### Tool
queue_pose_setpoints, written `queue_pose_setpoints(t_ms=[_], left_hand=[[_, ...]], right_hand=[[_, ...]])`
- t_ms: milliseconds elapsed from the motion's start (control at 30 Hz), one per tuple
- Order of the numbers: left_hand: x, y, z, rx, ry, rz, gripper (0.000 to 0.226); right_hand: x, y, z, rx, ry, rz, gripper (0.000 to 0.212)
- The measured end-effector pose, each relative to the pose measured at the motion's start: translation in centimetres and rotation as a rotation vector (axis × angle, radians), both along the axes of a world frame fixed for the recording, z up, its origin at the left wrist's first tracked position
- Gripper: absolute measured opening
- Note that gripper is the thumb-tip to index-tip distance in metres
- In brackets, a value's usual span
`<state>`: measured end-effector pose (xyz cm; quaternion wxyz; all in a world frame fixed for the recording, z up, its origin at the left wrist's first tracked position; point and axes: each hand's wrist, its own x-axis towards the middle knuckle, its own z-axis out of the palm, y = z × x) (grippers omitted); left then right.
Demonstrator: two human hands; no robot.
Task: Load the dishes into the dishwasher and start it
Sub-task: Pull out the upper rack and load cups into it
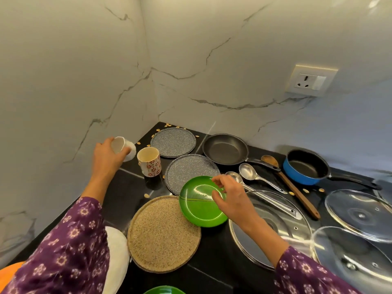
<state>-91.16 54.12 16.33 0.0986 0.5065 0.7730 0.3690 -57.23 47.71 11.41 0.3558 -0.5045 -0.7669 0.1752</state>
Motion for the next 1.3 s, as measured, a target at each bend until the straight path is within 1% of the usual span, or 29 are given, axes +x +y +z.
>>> queue_pose_setpoints(t_ms=[133, 267, 333, 400, 433, 500, 567, 600, 667, 767, 833, 900, 933, 1000, 1067, 1200, 1233, 1300], left_hand=[[6.2, -1.5, 3.5, 0.092, 0.003, -0.184, 0.061], [16.4, -4.0, 5.8, 0.09, -0.071, -0.435, 0.056], [21.9, -5.7, 6.1, 0.057, -0.123, -0.546, 0.061], [27.7, -7.6, 6.0, 0.034, -0.184, -0.65, 0.075], [30.7, -8.7, 5.7, 0.028, -0.199, -0.699, 0.076], [36.5, -11.1, 4.9, -0.002, -0.208, -0.794, 0.066], [42.9, -14.5, 4.0, -0.041, -0.255, -0.939, 0.054], [46.0, -16.3, 3.6, -0.06, -0.269, -1.007, 0.051], [51.6, -20.0, 2.7, -0.097, -0.278, -1.118, 0.049], [59.4, -25.8, 1.2, -0.174, -0.348, -1.272, 0.056], [63.7, -29.5, 0.0, -0.213, -0.376, -1.33, 0.057], [67.9, -33.2, -1.2, -0.257, -0.388, -1.388, 0.051], [69.8, -35.1, -1.9, -0.279, -0.389, -1.416, 0.046], [73.1, -38.4, -3.2, -0.327, -0.389, -1.466, 0.039], [76.3, -41.6, -4.7, -0.373, -0.387, -1.517, 0.037], [81.4, -46.6, -7.2, -0.451, -0.389, -1.58, 0.04], [82.6, -47.7, -7.9, -0.466, -0.374, -1.6, 0.041], [84.6, -49.4, -9.3, -0.48, -0.307, -1.645, 0.041]], right_hand=[[3.3, -2.5, 1.7, 0.041, 0.028, -0.045, 0.027], [8.6, -6.1, 3.0, 0.043, 0.084, -0.178, 0.025], [11.8, -8.0, 3.1, 0.042, 0.099, -0.255, 0.025], [15.8, -10.4, 3.1, 0.044, 0.114, -0.342, 0.025], [17.9, -11.9, 3.1, 0.041, 0.131, -0.387, 0.024], [21.9, -14.9, 3.1, 0.025, 0.165, -0.479, 0.02], [26.4, -18.7, 2.7, 0.018, 0.204, -0.593, 0.014], [28.7, -20.7, 2.5, 0.015, 0.236, -0.647, 0.014], [32.7, -24.8, 2.1, -0.009, 0.303, -0.752, 0.018], [38.6, -31.6, 1.1, -0.104, 0.383, -0.919, 0.022], [42.0, -35.5, -0.1, -0.174, 0.45, -1.012, 0.022], [45.1, -39.4, -1.3, -0.238, 0.545, -1.09, 0.024], [46.6, -41.3, -1.9, -0.258, 0.619, -1.123, 0.028], [48.6, -44.6, -2.5, -0.278, 0.831, -1.165, 0.038], [50.6, -47.7, -2.9, -0.293, 0.985, -1.177, 0.042], [54.6, -53.1, -4.8, -0.34, 1.161, -1.178, 0.052], [55.5, -54.2, -5.4, -0.356, 1.185, -1.184, 0.054], [57.3, -56.2, -6.5, -0.382, 1.189, -1.193, 0.052]])
